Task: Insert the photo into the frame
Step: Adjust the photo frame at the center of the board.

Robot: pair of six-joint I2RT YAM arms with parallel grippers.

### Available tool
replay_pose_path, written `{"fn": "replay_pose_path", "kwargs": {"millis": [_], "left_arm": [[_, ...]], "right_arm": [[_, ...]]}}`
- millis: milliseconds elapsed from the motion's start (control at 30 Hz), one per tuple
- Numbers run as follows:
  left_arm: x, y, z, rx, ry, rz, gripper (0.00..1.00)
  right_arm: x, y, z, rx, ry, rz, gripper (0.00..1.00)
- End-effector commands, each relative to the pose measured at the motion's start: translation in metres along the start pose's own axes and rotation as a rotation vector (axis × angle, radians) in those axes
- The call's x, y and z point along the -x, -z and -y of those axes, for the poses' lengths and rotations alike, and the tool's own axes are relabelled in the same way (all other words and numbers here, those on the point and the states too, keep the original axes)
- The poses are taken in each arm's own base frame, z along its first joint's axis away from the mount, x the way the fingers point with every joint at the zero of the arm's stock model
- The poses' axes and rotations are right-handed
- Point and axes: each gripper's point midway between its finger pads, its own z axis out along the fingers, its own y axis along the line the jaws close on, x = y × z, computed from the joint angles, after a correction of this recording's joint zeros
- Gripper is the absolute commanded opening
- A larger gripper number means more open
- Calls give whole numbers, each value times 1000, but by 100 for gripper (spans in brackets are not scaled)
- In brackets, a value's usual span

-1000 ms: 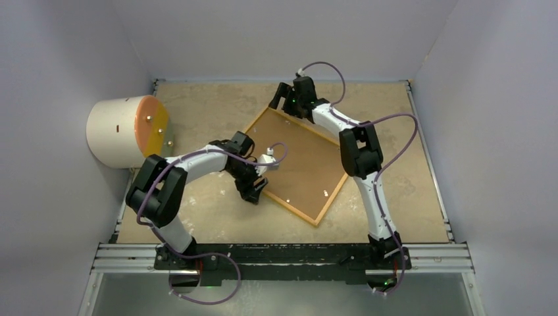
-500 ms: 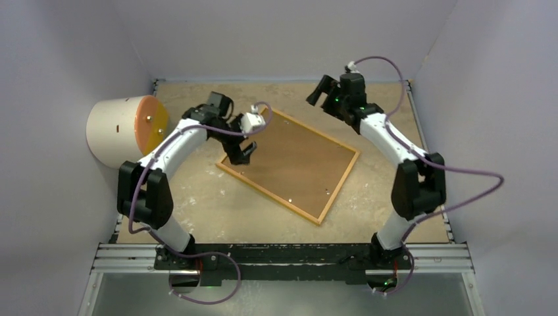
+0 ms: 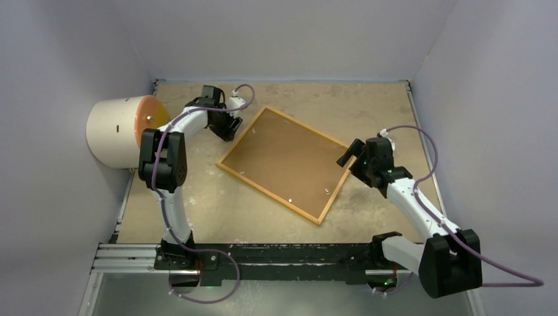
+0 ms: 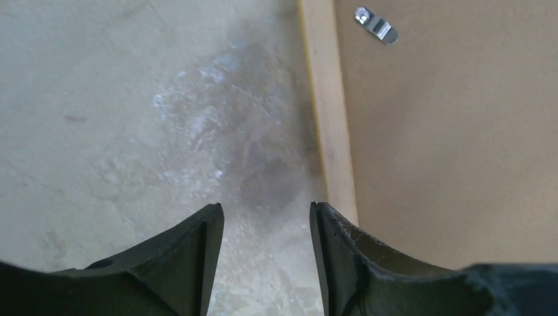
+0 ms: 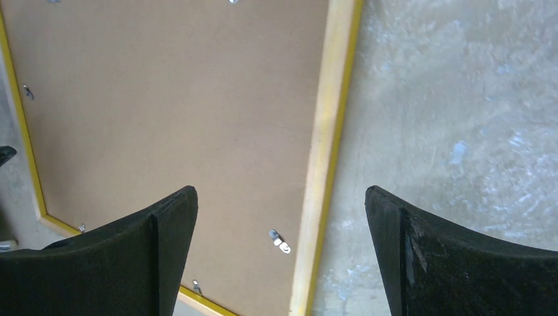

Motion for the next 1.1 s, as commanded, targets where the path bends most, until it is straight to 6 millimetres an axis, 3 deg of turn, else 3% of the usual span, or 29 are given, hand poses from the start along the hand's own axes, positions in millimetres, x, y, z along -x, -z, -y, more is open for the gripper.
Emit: {"fn": "replay_pose_path", "kwargs": {"millis": [0, 100, 200, 433, 567, 767, 933, 1067], "left_arm": [[8, 1, -16, 68, 1, 24, 52], [-11, -8, -9, 44, -5, -22, 46], [-20, -9, 13, -57, -5, -29, 41], [-58, -1, 67, -288, -55, -79, 40], [-81, 14, 104, -443, -106, -113, 39], [-118, 55, 159, -687, -227, -153, 39], [-124, 71, 163, -710, -268, -151, 41], [-93, 61, 124, -532, -131, -91, 43]], "right_arm": [[-12, 3, 11, 8, -31, -22, 99], [-24, -8, 17, 8, -50, -68, 99], [-32, -23, 19, 22, -65, -109, 99], [-20, -49, 8, 88, -64, -161, 99], [-7, -54, 6, 73, -32, -179, 99], [3, -53, -1, 85, -15, -178, 99], [21, -50, -10, 78, 20, -153, 98], [62, -36, -20, 48, 56, -21, 95]]}}
